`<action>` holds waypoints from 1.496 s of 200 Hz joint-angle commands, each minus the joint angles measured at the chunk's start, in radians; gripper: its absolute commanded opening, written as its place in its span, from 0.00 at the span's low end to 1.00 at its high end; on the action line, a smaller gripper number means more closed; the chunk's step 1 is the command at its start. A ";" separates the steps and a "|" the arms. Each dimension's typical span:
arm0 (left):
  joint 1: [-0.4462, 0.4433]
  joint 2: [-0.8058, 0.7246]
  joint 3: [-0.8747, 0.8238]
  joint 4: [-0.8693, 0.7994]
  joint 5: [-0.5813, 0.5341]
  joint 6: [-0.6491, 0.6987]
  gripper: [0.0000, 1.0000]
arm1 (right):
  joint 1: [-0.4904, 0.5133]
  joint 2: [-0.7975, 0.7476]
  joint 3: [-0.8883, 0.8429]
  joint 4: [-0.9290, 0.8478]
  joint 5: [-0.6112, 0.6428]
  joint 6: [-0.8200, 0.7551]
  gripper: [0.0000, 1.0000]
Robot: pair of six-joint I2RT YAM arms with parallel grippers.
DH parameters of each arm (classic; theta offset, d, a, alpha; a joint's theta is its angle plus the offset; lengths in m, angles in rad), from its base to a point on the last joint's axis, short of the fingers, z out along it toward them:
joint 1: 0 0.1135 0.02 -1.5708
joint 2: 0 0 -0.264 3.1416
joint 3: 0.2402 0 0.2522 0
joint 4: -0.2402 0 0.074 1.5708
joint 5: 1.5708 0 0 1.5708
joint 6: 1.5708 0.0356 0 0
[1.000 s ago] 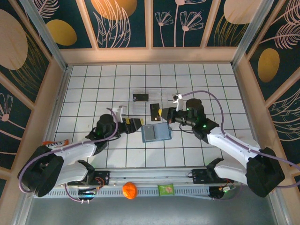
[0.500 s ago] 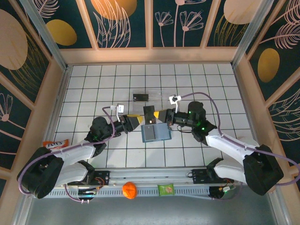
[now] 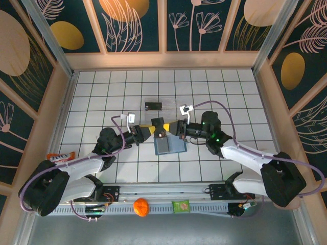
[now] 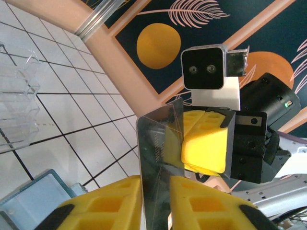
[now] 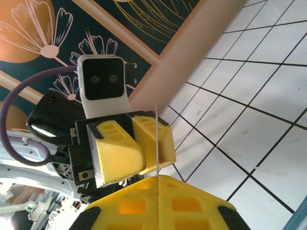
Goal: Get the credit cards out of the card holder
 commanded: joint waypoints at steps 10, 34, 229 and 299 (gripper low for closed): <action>0.006 -0.041 0.011 -0.006 0.011 0.016 0.14 | 0.018 0.022 0.029 0.001 0.016 -0.014 0.00; 0.006 -0.048 0.053 -0.086 0.015 0.054 0.00 | 0.036 0.017 0.040 -0.074 0.069 -0.057 0.00; -0.006 0.361 1.029 -1.500 -0.553 1.460 0.00 | -0.166 -0.276 -0.093 -0.423 0.197 -0.170 0.01; -0.015 0.387 1.009 -1.473 -0.624 1.710 0.00 | -0.183 -0.234 -0.069 -0.431 0.195 -0.160 0.01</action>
